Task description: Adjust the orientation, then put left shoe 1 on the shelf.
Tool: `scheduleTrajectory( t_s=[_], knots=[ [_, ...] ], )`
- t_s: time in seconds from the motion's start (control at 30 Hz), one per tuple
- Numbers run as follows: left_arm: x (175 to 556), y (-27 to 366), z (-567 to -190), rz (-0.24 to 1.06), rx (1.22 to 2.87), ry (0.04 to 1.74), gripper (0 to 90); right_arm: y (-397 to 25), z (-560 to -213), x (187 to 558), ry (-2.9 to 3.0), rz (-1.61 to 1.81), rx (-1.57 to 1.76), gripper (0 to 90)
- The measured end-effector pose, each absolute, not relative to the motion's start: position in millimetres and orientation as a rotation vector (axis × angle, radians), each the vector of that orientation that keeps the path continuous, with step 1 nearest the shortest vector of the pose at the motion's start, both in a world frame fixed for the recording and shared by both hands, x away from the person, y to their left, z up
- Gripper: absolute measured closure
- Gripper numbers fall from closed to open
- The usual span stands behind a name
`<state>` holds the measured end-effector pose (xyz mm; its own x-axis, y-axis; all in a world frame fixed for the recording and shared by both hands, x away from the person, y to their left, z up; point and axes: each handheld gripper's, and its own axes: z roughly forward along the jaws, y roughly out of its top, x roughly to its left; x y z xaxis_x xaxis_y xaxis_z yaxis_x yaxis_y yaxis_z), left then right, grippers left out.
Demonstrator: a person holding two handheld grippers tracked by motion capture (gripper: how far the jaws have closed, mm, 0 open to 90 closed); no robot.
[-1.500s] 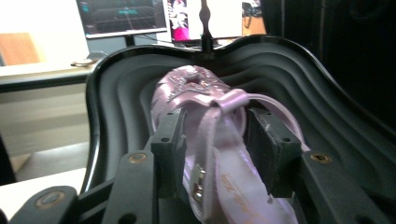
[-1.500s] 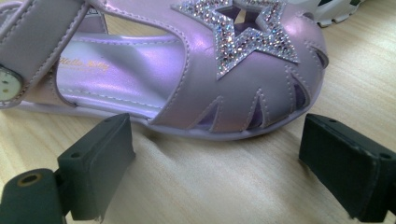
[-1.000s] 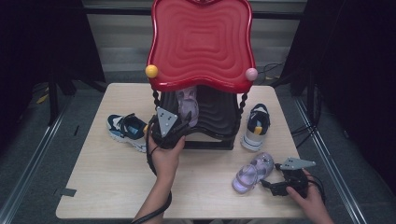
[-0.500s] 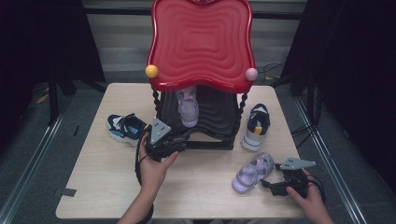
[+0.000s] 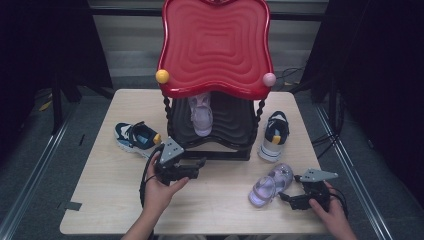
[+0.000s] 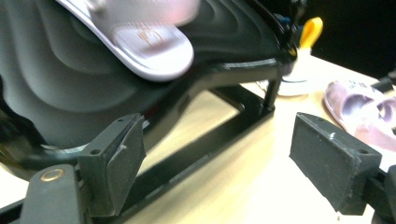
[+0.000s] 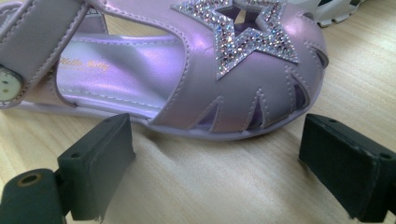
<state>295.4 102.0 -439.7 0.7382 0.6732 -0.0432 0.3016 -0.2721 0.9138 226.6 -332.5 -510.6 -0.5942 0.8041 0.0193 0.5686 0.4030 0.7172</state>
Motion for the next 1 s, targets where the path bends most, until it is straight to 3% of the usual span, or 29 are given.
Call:
scheduleTrajectory(
  t_s=[0.63, 1.0],
  knots=[
    [286.3, 119.2, -480.3, 0.238, 1.979, 0.701, 15.0, -332.0, -510.3, 225.5, 2.333, 0.995, 1.197, 9.4],
    [285.7, 128.0, -500.4, 0.214, 2.039, 0.683, 15.0, -329.6, -505.0, 226.4, 2.372, 0.936, 1.234, 11.5]
  ],
)
